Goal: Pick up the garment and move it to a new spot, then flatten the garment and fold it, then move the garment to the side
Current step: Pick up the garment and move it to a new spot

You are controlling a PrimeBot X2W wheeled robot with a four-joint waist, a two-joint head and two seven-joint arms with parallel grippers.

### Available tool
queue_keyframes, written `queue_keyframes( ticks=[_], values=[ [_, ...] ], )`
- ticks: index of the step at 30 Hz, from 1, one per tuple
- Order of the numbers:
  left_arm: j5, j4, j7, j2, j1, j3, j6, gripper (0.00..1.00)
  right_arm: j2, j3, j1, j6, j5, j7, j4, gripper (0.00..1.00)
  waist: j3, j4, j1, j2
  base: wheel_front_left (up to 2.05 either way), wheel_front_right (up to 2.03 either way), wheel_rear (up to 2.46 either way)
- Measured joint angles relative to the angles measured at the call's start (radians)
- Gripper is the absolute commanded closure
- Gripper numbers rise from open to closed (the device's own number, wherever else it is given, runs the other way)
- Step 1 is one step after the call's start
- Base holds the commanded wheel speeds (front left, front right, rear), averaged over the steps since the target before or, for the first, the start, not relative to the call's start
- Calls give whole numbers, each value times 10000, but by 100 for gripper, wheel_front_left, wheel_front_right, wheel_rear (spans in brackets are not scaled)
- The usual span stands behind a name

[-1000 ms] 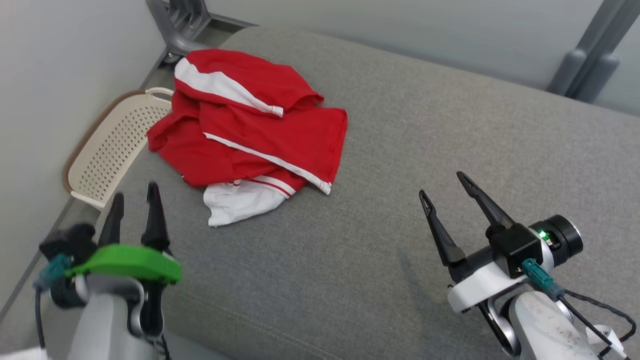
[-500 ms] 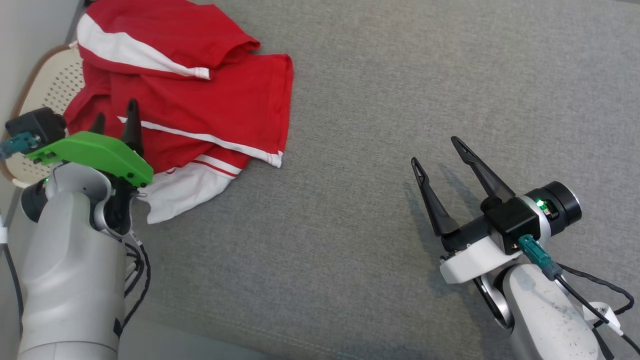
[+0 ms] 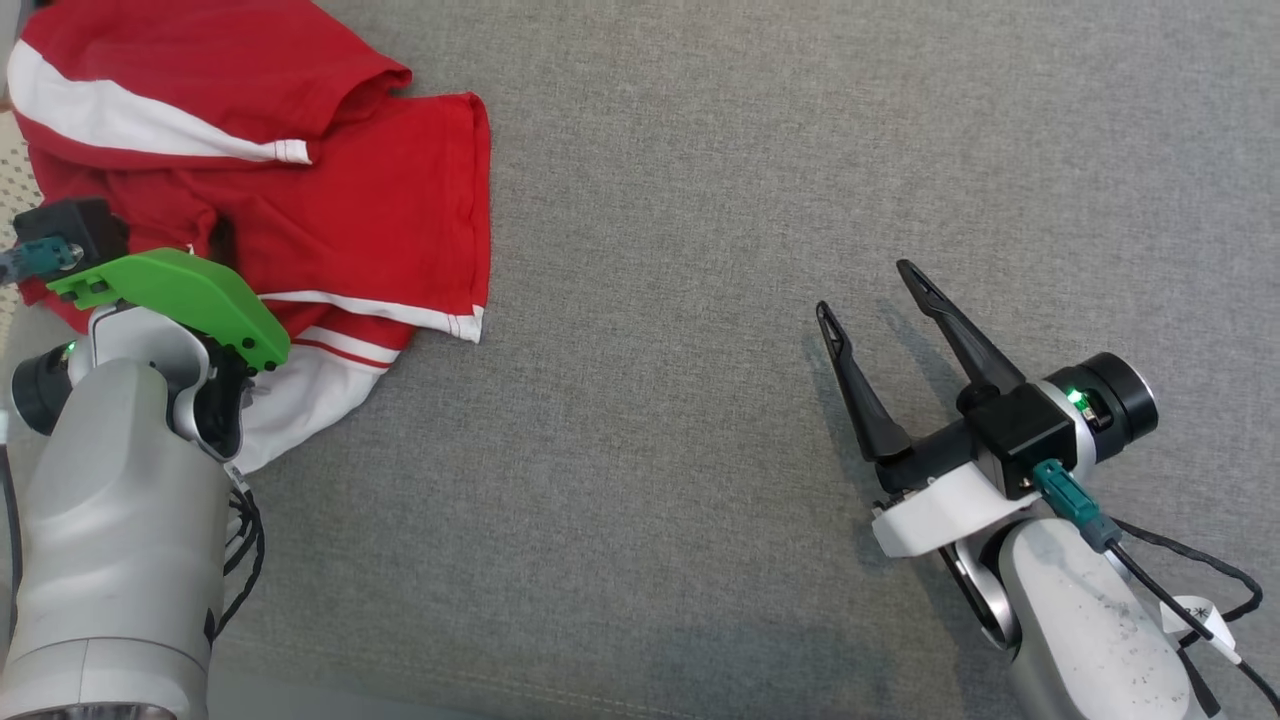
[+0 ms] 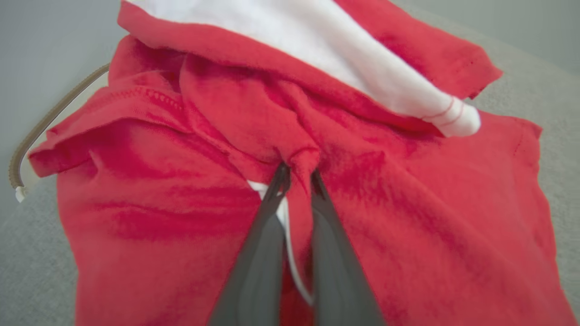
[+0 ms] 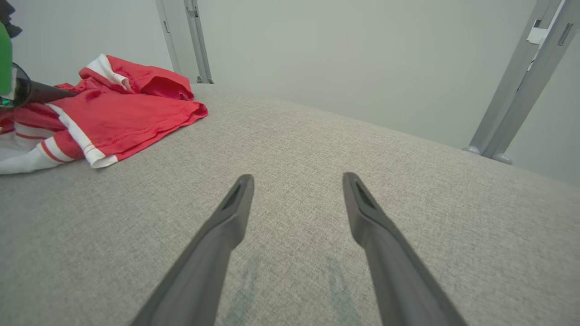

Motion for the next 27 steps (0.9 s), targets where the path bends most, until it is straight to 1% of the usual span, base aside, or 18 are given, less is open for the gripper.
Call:
queue_keyframes(
  ticks=[6, 10, 13, 18, 22, 24, 25, 27],
  values=[
    [232, -71, -648, 42, -234, -445, -125, 100, 117, -119, 189, 0, 19, 0, 8, 0, -329, -23, -1, 0, 0, 0, 0],
    [274, -719, -957, 48, -571, -721, -173, 100, 219, -255, 450, 0, 94, 0, 12, 0, -612, -15, -1, 0, 0, 0, 0],
    [286, -1453, -934, 48, -883, -982, -201, 100, 328, -295, 686, 0, 173, 0, 19, 0, -870, -7, -1, 0, 0, 0, 0],
    [238, -2631, -320, 244, -1076, -1231, -207, 100, 454, -305, 931, 0, 347, 0, 29, 0, -1307, -74, -2, 0, 0, 0, 0],
    [92, -3501, 341, 849, -1052, -1114, -217, 100, 546, -320, 1064, 0, 447, 2, -2, 0, -1553, -305, -2, 0, 0, 0, 0],
    [23, -4109, 729, 1034, -987, -1149, -217, 100, 583, -382, 1067, 0, 466, 0, -56, 0, -1610, -477, -2, 0, 0, 0, 0],
    [13, -4466, 892, 1030, -926, -1239, -217, 100, 600, -449, 1074, 0, 489, 0, -77, 0, -1630, -559, -2, 0, 0, 0, 0],
    [-125, -5162, 1313, 848, -691, -1450, -217, 100, 610, -562, 1138, 0, 539, 0, -88, 0, -1675, -711, -2, 0, 0, 0, 0]
  ],
)
